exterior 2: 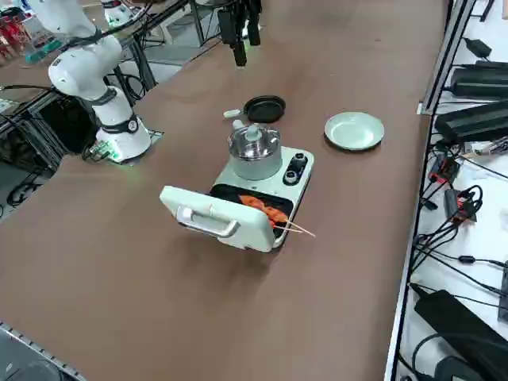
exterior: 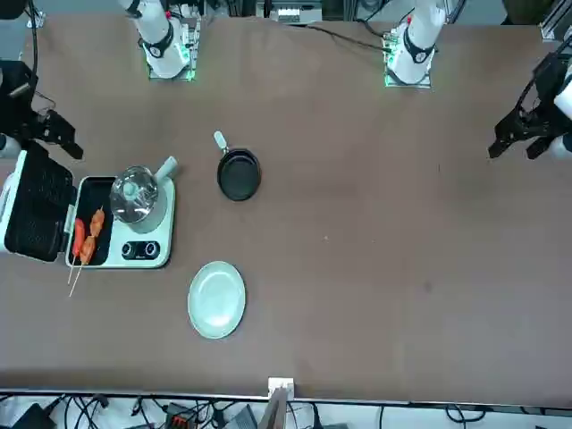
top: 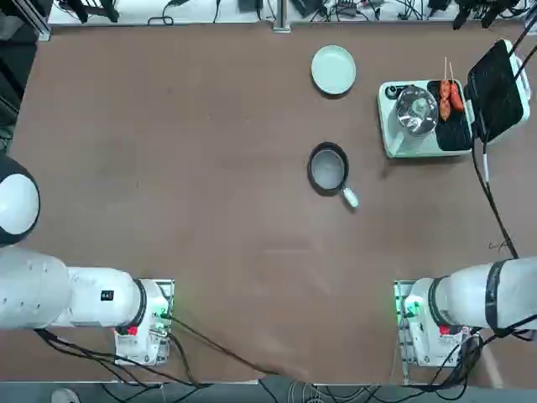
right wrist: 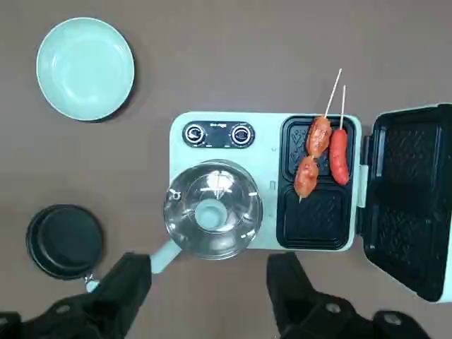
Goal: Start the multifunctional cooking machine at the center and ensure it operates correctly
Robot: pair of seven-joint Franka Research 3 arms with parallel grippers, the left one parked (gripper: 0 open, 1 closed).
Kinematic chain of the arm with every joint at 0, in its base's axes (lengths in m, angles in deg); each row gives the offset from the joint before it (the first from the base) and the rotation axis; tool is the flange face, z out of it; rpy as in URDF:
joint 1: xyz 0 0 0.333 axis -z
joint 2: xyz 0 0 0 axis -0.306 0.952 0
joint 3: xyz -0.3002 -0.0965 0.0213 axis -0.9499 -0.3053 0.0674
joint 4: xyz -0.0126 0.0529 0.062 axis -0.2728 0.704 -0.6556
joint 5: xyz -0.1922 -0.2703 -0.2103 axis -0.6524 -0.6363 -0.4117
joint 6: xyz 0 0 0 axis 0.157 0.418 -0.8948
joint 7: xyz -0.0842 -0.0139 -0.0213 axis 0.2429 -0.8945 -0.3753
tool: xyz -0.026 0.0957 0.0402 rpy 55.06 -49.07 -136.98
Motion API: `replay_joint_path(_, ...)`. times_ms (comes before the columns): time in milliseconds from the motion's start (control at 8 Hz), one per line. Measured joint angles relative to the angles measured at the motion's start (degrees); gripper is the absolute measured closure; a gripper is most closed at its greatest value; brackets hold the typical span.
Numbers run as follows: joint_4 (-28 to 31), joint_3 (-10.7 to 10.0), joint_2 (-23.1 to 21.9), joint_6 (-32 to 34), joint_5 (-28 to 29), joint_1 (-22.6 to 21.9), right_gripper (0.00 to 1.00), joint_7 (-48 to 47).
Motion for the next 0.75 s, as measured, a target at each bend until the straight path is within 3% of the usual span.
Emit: replay_joint_path(750,-0.1,-0.07,2.57,-1.38,0.0,0.14,0.0,0.04)
